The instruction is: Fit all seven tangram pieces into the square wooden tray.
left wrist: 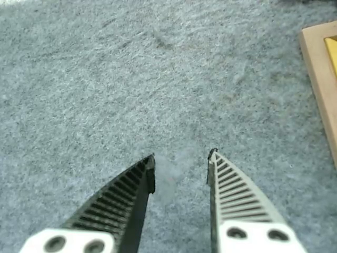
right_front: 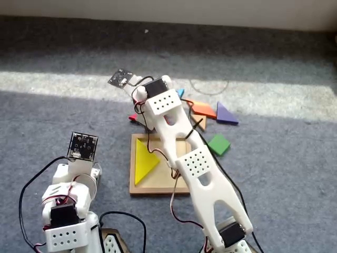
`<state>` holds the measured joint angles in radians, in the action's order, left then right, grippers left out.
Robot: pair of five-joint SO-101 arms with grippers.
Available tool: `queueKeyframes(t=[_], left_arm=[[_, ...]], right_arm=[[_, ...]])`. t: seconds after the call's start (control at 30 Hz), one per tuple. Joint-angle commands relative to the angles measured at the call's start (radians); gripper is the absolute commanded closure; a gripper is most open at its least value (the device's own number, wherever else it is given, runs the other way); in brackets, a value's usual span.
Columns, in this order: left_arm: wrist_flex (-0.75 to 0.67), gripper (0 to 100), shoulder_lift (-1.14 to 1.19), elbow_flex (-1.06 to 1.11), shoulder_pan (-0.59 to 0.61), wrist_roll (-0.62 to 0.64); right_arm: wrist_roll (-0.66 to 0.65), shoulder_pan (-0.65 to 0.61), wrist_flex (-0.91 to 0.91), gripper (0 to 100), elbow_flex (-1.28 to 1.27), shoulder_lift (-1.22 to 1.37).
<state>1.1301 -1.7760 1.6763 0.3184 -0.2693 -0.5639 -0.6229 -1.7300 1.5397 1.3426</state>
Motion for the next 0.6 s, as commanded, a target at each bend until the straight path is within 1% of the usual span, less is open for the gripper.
queueKeyframes(t=[0.0,0.57], left_arm=[[-0.018,82,-0.044,0.018,0.01,-0.006],[-0.023,82,-0.044,0.018,0.01,-0.006]], right_arm=[[-0.014,-0.015,-0.016,87.6,0.073,-0.053],[-0.011,0.01,-0.038,87.8,0.068,-0.24]])
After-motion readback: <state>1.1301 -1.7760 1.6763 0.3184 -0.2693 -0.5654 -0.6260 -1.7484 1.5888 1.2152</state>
